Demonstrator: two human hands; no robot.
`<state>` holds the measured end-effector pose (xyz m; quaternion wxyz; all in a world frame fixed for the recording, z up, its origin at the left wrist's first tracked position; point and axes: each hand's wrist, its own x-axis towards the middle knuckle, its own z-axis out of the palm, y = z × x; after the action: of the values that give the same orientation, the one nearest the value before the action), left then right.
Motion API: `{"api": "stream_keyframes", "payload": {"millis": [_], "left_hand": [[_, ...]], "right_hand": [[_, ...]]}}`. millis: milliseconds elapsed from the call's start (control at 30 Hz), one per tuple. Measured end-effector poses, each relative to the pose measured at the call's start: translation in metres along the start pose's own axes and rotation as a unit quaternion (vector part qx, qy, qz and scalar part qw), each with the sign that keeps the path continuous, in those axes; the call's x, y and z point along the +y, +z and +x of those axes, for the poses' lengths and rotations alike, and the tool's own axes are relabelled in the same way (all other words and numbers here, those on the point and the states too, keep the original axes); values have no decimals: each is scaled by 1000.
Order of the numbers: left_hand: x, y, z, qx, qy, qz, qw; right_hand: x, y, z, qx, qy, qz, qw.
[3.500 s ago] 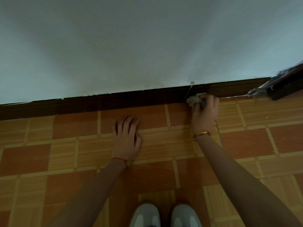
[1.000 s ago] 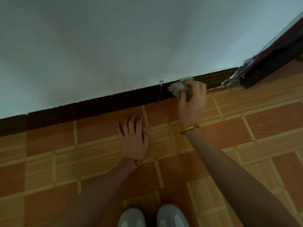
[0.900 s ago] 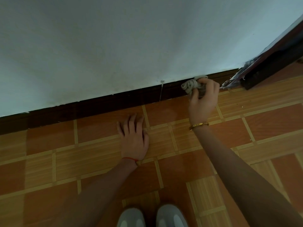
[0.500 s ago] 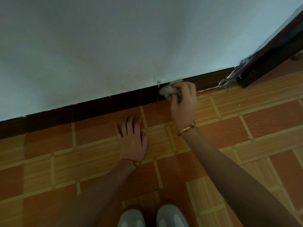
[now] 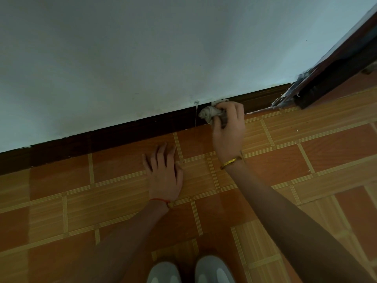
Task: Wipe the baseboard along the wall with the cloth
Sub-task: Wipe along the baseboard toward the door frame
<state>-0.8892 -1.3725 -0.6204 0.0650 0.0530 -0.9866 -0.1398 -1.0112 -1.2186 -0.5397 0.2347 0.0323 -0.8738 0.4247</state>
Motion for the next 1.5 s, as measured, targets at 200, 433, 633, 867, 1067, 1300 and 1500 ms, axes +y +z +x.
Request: {"api": "stream_keyframes", "payload": {"millis": [200,433,633,867,1067,1300,1500], "left_hand": [[0,0,0,0,0,-11,1000],[2,0,0,0,-6,-3,1000],[2,-2,0,1,-5,2,1000],[2,-1,0,2,-5,-5,1000],[3,0,0,-2,-8,-6,1000],[1,-2,0,-7,-5,3,1000],[2,-2,1,-7,-8,-2,1000]], "right_hand": [[24,-23,24,136,115,-6,984],[12,2,-2,-2,32,-23,999],[30,11,-21,-125,2,-69,990],[63,-8,4,-41,100,-122,987],[40,7,-12,-105,55,-106,987],[42,8,-11,-121,64,-89,987],[53,-6,4,-72,122,-132,981]]}}
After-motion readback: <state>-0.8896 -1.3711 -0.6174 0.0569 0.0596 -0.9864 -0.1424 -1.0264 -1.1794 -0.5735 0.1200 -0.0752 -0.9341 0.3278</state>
